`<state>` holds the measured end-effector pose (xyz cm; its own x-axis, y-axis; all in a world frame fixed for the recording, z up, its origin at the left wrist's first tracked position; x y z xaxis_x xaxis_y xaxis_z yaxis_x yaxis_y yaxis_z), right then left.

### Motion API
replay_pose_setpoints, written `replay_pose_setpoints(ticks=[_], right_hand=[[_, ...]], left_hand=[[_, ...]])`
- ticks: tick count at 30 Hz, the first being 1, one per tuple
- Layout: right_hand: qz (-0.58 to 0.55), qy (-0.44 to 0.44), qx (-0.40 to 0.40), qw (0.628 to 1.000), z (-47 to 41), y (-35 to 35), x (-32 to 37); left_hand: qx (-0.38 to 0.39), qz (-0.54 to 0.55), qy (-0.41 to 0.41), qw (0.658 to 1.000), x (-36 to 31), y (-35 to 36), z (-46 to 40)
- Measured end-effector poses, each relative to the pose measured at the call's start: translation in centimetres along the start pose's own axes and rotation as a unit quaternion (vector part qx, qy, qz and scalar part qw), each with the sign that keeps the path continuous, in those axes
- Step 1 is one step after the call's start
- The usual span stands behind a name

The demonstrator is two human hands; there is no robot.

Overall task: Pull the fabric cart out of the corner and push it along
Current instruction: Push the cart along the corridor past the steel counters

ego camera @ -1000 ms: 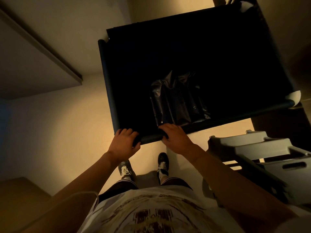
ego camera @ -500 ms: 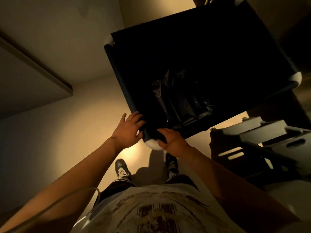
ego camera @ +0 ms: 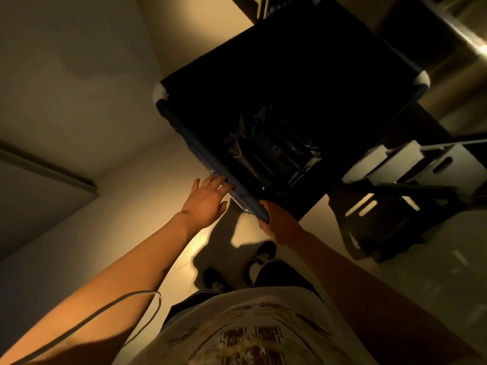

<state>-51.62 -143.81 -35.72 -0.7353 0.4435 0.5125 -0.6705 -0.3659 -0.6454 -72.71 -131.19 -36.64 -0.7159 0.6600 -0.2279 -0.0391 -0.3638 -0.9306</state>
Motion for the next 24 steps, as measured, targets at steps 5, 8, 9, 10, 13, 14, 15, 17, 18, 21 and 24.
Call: replay_pose_setpoints(ticks=[5,8,9,10,13,14,15,17,18,21,24], right_hand=[[-0.034,0.024,-0.007,0.999,0.1,-0.3,-0.3],[-0.064,0.027,-0.009,0.998,-1.0,-0.6,-0.3],[-0.074,0.035,-0.005,0.997,-1.4,-0.8,-0.2],[-0.082,0.04,0.001,0.996,-1.9,-1.0,-0.1],[-0.087,0.044,0.02,0.995,-3.5,-1.4,0.6],[-0.091,0.043,0.021,0.995,-4.0,-1.5,0.9],[-0.096,0.041,0.02,0.994,-4.4,-1.6,1.2],[-0.101,0.04,0.016,0.994,-5.0,-1.7,1.7],[-0.103,0.041,0.016,0.994,-5.3,-1.7,1.9],[-0.113,0.048,0.013,0.992,-5.7,-1.5,2.2],[-0.13,0.062,0.004,0.99,-5.9,-1.2,2.2]], left_hand=[[-0.011,-0.015,0.033,0.999,0.4,-1.7,-2.8],[-0.002,-0.03,0.049,0.998,1.0,-2.5,-4.9],[0.007,-0.037,0.053,0.998,1.3,-2.6,-5.4],[0.016,-0.043,0.059,0.997,1.5,-2.6,-5.9],[0.03,-0.053,0.068,0.996,2.0,-2.6,-6.8],[0.034,-0.055,0.07,0.995,2.1,-2.7,-7.0],[0.04,-0.055,0.07,0.995,2.1,-2.7,-7.2],[0.053,-0.052,0.075,0.994,2.1,-2.9,-7.6],[0.058,-0.053,0.078,0.994,2.2,-2.9,-7.8],[0.061,-0.048,0.096,0.992,2.8,-3.0,-8.2],[0.056,-0.057,0.122,0.989,4.2,-3.2,-8.9]])
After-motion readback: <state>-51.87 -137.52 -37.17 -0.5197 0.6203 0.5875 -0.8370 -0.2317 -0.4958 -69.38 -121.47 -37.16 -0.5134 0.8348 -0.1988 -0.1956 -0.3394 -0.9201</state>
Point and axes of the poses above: each hand's wrist, its own z-axis away from the middle knuckle, its own y-axis out of the palm, x = y × z, the point moved 1 cm from there along -z, towards the middle knuckle
